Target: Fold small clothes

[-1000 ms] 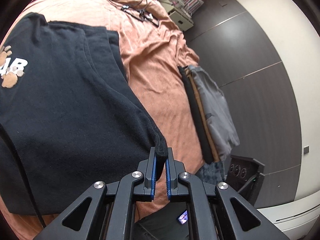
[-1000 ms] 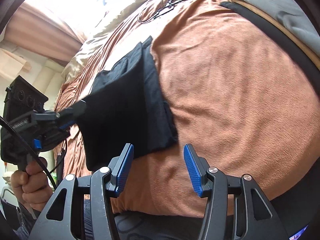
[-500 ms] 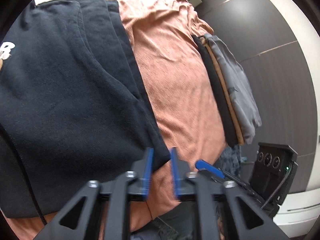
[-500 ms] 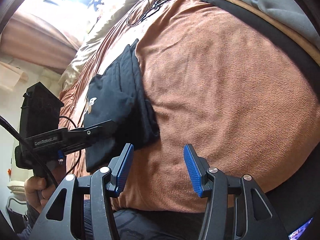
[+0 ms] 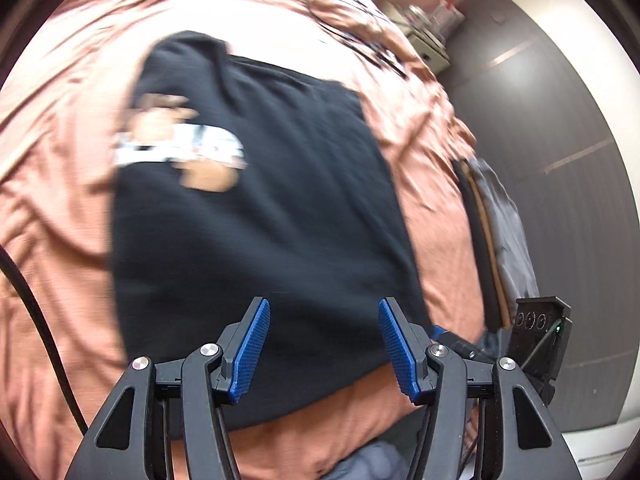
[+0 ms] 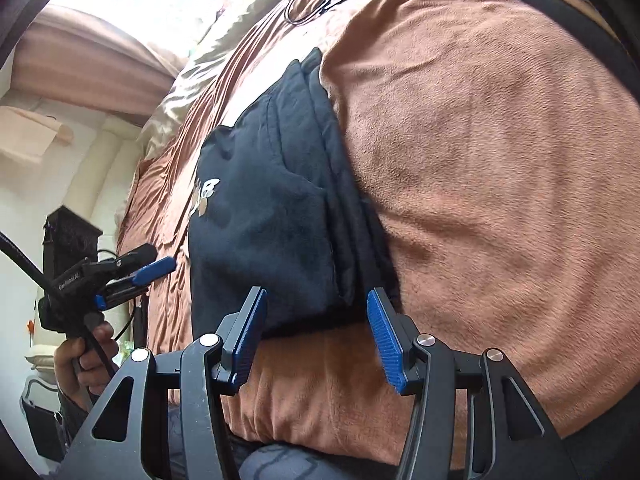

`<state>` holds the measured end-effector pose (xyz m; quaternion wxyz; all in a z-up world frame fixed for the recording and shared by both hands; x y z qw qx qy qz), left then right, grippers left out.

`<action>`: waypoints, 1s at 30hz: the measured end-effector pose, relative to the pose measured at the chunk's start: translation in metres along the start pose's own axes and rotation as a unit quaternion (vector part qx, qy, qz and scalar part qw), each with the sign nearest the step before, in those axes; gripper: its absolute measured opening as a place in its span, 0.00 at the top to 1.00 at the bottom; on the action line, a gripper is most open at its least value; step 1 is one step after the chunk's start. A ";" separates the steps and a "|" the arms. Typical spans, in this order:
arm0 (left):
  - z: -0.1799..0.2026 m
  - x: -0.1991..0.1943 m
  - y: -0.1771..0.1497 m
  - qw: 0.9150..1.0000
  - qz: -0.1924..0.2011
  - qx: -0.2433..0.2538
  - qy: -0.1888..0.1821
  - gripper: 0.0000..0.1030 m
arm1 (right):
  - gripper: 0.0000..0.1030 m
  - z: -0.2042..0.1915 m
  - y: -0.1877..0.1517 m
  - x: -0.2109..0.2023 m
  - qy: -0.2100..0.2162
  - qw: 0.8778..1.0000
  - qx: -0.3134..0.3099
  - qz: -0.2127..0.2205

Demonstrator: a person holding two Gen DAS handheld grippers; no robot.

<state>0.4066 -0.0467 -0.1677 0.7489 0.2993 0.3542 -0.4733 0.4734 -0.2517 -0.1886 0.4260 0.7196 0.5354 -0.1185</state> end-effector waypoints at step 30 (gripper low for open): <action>-0.111 -0.004 -0.024 0.998 -0.015 -0.054 0.024 0.48 | 0.98 0.006 0.015 0.020 0.008 0.999 0.000 0.039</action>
Point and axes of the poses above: each gripper's, at about its wrist camera, not at the fingertips, and x roughly the way its jaws point, z to its right, y to its top, the point moved 7 cm from there along x, roughly the way its jaws point, and after that the axes turned 13 degrees about -x, right-handed, at the moved point
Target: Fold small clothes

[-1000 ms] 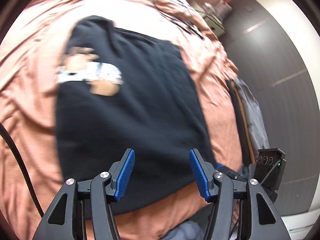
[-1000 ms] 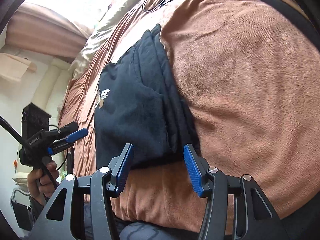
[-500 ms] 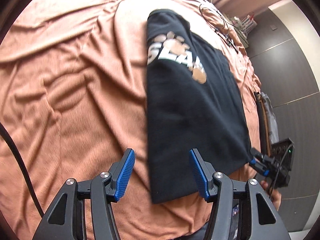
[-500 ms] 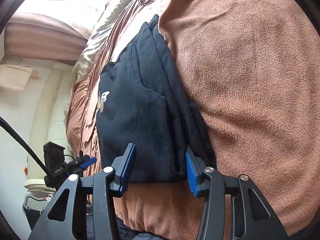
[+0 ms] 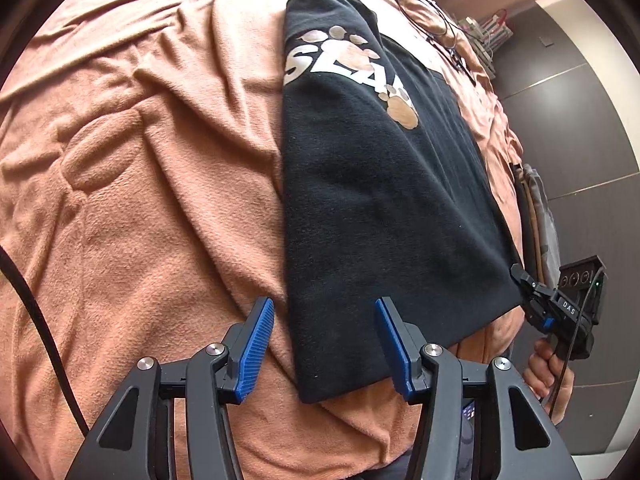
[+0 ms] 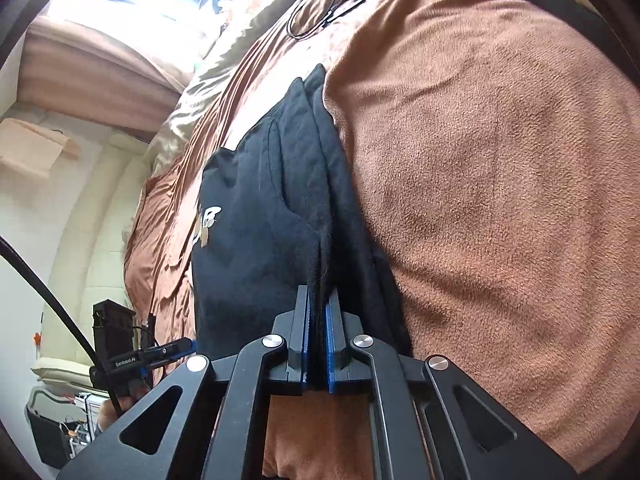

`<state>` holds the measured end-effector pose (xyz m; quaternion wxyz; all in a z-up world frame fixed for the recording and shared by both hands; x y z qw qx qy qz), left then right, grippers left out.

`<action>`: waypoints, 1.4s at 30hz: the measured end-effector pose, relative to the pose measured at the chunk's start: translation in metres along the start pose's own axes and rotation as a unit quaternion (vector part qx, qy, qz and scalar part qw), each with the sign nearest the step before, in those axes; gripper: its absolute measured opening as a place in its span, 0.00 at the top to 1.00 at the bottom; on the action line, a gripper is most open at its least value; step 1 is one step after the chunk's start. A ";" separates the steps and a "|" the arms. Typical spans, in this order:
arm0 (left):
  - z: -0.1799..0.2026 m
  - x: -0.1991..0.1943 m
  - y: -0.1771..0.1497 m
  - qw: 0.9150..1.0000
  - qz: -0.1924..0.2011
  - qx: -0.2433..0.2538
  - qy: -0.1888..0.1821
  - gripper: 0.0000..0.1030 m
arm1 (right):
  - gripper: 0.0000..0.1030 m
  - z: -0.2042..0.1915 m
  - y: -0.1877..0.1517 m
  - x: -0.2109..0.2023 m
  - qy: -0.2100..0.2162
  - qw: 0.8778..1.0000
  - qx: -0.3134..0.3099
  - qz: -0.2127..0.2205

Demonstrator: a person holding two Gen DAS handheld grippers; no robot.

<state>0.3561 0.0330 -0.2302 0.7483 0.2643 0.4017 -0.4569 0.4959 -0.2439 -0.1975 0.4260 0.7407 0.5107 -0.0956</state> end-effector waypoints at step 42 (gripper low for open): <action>0.010 0.017 0.055 1.000 0.010 -0.001 -0.014 0.59 | 0.83 0.013 0.017 0.001 0.008 0.995 -0.044 -0.092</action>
Point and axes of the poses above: each gripper's, at about its wrist camera, not at the fingertips, and x roughly the way its jaws point, z to its right, y to its top, the point moved 7 cm from there along x, roughly the way its jaws point, and after that the axes turned 13 degrees about -x, right-handed, at the moved point
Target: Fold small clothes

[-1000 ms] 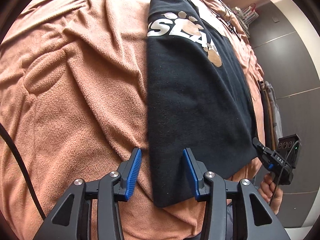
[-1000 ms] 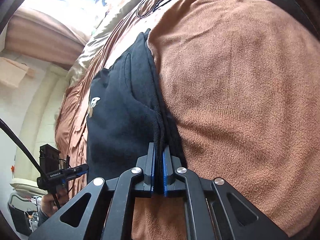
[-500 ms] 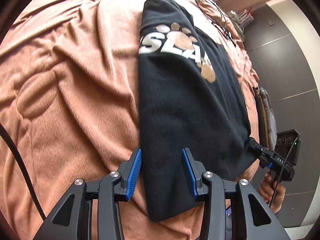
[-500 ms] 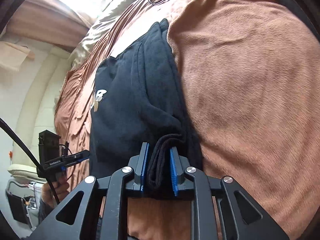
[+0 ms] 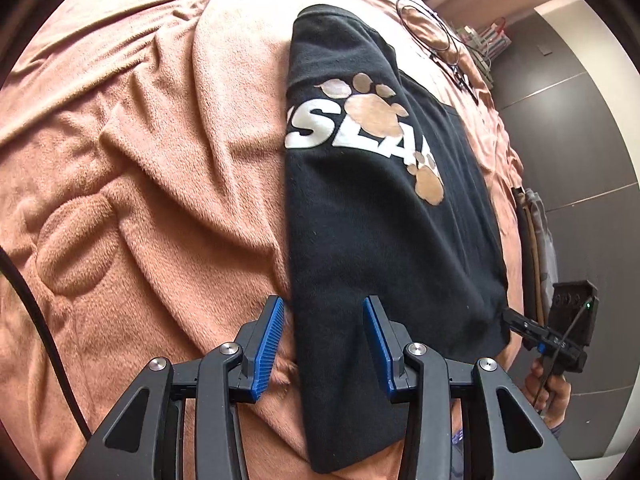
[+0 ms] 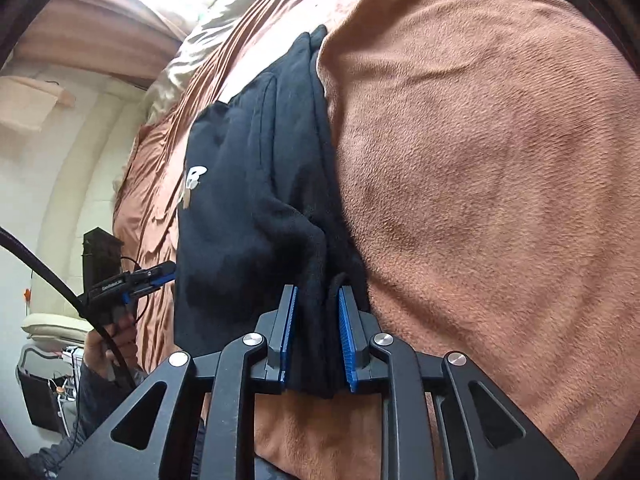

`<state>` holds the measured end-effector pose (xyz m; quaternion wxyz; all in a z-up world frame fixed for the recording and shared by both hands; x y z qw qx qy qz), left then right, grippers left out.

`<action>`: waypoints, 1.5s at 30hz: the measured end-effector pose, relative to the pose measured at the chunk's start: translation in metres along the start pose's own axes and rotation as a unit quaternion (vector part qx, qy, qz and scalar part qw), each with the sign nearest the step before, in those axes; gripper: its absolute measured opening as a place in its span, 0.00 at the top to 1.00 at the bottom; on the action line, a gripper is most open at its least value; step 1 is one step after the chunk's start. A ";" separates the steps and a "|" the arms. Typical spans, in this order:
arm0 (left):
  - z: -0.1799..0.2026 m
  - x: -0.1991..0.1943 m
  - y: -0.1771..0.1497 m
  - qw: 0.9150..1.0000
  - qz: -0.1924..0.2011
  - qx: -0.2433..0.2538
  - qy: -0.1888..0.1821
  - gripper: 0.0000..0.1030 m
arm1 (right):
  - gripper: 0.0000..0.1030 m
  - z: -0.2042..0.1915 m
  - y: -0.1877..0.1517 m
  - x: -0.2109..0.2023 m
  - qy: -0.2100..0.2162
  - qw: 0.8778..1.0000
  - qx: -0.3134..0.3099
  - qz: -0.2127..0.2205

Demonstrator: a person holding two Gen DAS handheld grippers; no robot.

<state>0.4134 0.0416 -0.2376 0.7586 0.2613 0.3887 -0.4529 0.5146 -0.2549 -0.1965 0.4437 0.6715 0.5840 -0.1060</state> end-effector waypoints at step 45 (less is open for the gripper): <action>0.017 0.022 0.165 0.996 0.084 -0.028 0.016 0.58 | 0.65 -0.010 0.237 0.147 -0.098 0.991 -0.087 0.016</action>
Point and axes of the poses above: each gripper's, at about its wrist camera, not at the fingertips, and x roughly the way its jaws point, z to its right, y to its top, the point moved 7 cm from there along x, roughly the way its jaws point, and after that the axes turned 13 degrees about -x, right-handed, at the moved point
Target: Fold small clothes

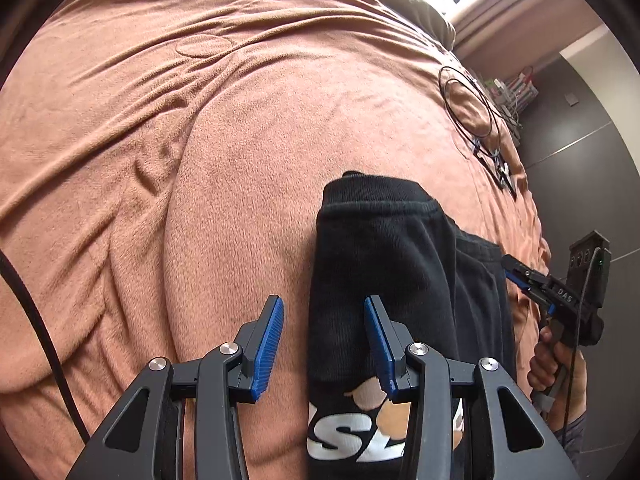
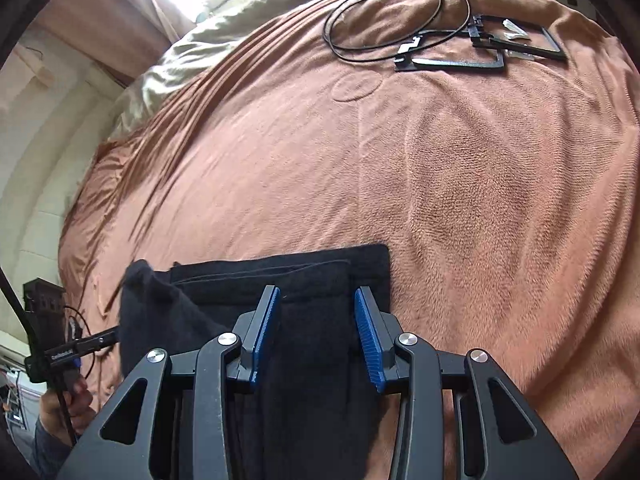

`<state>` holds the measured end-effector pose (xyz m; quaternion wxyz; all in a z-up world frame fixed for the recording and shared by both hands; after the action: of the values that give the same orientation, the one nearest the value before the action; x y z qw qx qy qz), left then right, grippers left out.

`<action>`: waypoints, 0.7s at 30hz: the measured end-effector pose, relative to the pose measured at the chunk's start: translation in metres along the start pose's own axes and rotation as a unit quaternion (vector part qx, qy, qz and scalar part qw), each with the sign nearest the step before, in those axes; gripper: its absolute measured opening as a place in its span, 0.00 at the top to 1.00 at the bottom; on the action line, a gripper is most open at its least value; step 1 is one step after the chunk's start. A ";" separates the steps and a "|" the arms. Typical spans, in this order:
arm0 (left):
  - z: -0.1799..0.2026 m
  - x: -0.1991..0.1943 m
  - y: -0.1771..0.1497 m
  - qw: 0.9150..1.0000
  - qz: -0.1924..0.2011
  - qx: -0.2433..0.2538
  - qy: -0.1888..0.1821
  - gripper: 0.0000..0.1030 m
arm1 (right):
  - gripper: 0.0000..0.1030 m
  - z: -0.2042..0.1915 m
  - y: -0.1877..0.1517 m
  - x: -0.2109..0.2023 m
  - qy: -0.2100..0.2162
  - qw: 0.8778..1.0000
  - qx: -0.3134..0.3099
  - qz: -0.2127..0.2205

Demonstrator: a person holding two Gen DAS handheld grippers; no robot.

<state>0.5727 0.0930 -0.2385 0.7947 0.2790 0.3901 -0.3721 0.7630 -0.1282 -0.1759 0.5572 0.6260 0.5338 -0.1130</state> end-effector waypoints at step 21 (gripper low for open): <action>-0.004 0.018 0.013 0.999 0.017 0.004 0.031 0.59 | 0.96 0.009 0.012 0.003 -0.031 0.999 0.027 0.033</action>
<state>0.5892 0.0964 -0.2535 0.7872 0.3001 0.4086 -0.3512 0.7780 -0.1313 -0.1741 0.5599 0.6540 0.4922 -0.1284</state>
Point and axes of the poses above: each gripper's, at about its wrist camera, not at the fingertips, and x roughly the way its jaws point, z to its right, y to its top, the point moved 7 cm from there along x, roughly the way its jaws point, and after that the axes turned 13 degrees about -x, right-handed, at the moved point
